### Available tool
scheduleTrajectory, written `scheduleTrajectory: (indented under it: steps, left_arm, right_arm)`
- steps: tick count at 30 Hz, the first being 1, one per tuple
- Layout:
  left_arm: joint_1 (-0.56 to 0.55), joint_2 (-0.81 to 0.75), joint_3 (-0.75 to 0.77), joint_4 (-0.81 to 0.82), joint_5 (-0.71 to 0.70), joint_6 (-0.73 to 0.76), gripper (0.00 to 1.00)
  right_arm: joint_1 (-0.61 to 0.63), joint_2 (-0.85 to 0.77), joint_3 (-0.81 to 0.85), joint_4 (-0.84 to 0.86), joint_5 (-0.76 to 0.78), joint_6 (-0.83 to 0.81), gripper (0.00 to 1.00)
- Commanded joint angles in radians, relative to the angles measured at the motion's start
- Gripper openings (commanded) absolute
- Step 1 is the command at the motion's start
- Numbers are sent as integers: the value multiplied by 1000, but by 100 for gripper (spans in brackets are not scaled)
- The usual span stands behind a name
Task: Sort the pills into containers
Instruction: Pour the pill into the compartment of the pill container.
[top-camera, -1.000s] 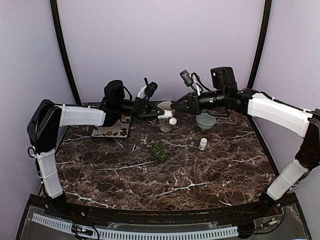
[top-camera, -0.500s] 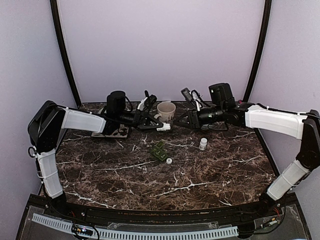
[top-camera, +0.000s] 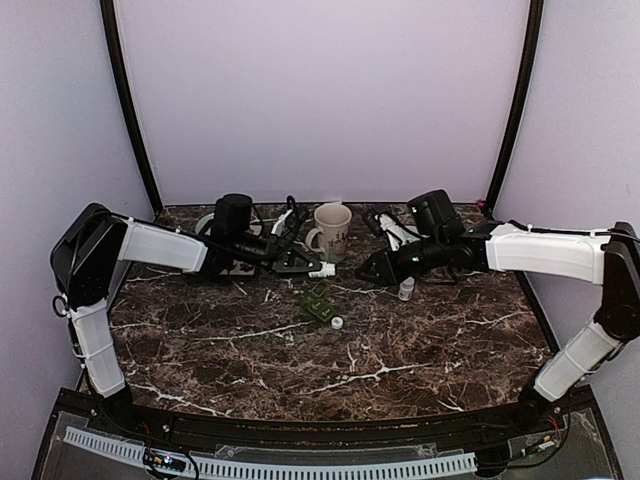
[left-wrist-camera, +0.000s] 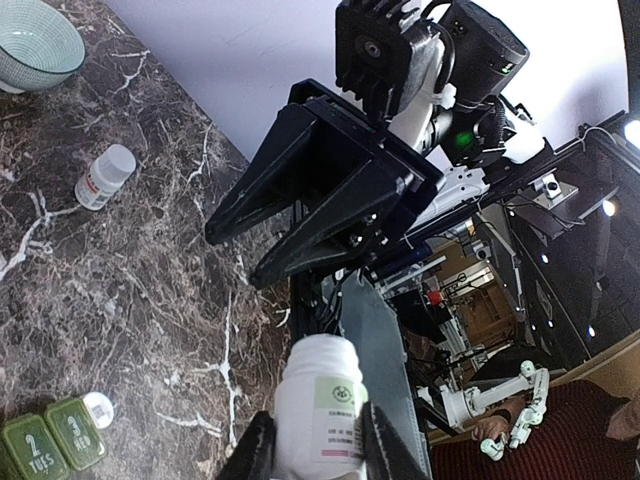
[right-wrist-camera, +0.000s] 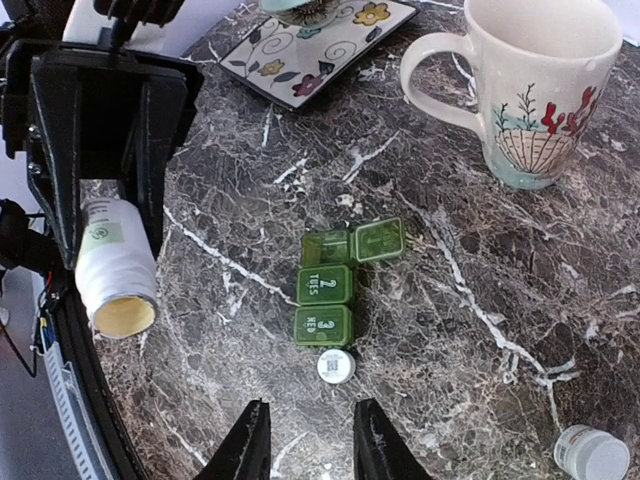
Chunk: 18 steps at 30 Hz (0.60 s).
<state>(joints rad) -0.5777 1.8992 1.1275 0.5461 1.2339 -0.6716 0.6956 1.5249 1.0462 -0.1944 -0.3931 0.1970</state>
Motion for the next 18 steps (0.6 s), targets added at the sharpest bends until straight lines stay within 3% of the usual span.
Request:
scheduleTrajectory:
  steps: [1, 18]
  left_arm:
    - [8, -92, -60, -55, -34, 85, 2]
    - [24, -140, -301, 161, -149, 33, 2]
  right_arm:
    - [47, 32, 9, -56, 119, -43, 29]
    - [113, 116, -3, -48, 179, -34, 30]
